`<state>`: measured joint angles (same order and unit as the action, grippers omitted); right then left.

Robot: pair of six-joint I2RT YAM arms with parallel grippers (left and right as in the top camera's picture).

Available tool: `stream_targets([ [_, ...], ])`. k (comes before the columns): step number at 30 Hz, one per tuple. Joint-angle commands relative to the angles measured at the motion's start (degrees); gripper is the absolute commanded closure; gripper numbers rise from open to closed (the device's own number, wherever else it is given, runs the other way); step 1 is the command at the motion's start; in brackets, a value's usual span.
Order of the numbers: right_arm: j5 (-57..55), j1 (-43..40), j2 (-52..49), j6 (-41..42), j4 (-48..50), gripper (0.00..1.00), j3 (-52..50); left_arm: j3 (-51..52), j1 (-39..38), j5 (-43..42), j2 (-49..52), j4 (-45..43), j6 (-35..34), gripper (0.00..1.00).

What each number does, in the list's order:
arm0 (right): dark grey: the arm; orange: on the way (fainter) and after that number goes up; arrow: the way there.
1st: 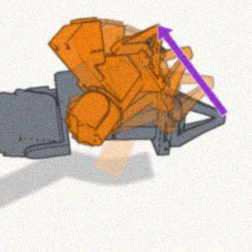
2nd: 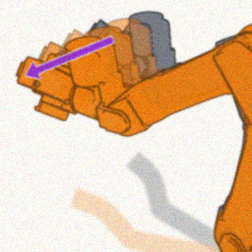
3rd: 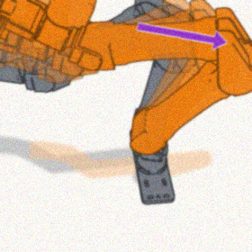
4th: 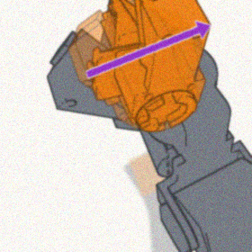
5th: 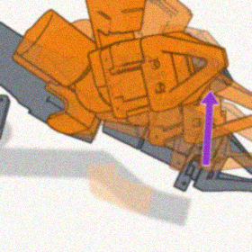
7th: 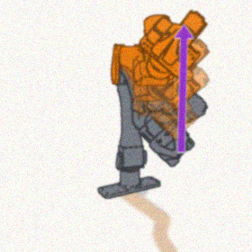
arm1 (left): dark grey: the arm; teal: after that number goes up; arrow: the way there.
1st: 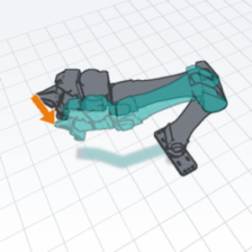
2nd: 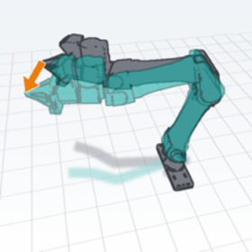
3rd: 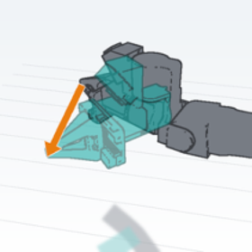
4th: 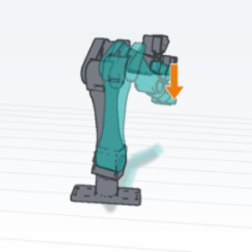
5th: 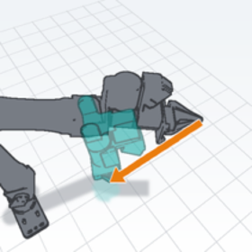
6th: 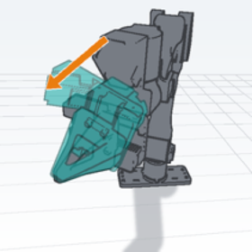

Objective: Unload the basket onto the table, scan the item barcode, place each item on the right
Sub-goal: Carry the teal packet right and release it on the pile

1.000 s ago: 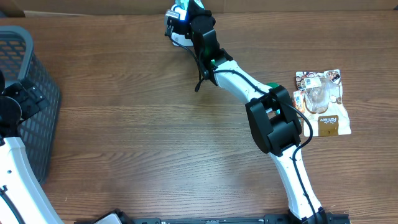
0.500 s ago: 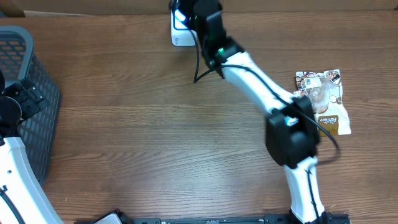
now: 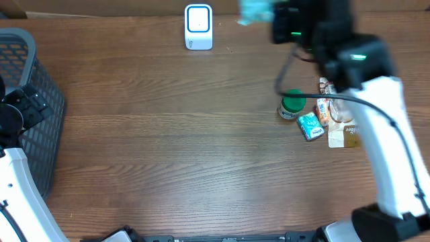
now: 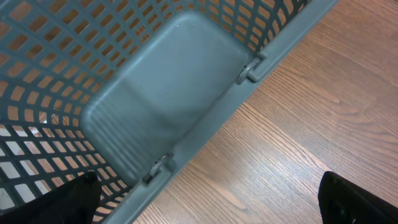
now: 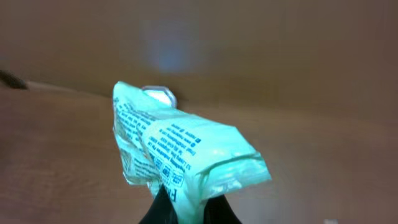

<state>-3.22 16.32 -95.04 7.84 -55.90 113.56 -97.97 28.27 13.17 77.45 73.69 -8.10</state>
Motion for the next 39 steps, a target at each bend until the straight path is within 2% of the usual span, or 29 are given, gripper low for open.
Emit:
stream_targets([
  [1, 3.28, -7.58, 1.75, 8.66, -7.19, 0.96, 0.50, -0.48, 0.11, 0.72, 0.13, -0.02, 0.81, 0.00],
  [4, 3.19, -13.84, 0.87, 8.66, -13.09, 0.96, -1.60, -0.48, 0.11, 0.72, 0.13, -0.02, 0.81, 0.00],
  [7, 3.67, -18.51, -0.04, 8.68, -13.88, 0.96, -6.69, -0.48, 0.11, 0.72, 0.13, -0.02, 0.81, 0.00],
  [13, 3.78, -23.04, -2.12, 8.66, -7.54, 0.96, -18.73, -0.48, 0.11, 0.72, 0.13, -0.02, 0.81, 0.01],
  [20, 3.32, -24.72, -3.45, 8.68, 0.33, 0.96, -26.86, -0.50, 0.11, 0.72, 0.13, -0.02, 0.81, 0.01],
  [22, 3.34, -24.70, -3.45, 8.68, 1.46, 0.90, -28.30, -0.48, 0.11, 0.72, 0.13, -0.02, 0.81, 0.01],
  [28, 3.34, -24.63, -3.45, 8.68, 0.26, 0.83, -29.73, -0.48, 0.11, 0.72, 0.13, -0.02, 0.81, 0.00],
  [30, 3.34, -24.63, -3.45, 8.66, -1.03, 0.73, -29.75, -0.48, 0.11, 0.72, 0.13, -0.02, 0.81, 0.00],
  [31, 3.34, -24.63, -3.45, 8.63, -1.68, 0.60, -29.73, -0.48, 0.11, 0.72, 0.13, -0.02, 0.81, 0.01],
  [33, 3.37, -24.63, -3.43, 8.41, -2.47, 0.52, -29.70, -0.48, 0.11, 0.72, 0.13, -0.02, 0.81, 0.00],
  [39, 5.77, -24.63, -1.25, 8.37, -5.16, 0.51, -28.28, -0.48, 0.11, 0.72, 0.13, -0.02, 0.81, 0.00],
])
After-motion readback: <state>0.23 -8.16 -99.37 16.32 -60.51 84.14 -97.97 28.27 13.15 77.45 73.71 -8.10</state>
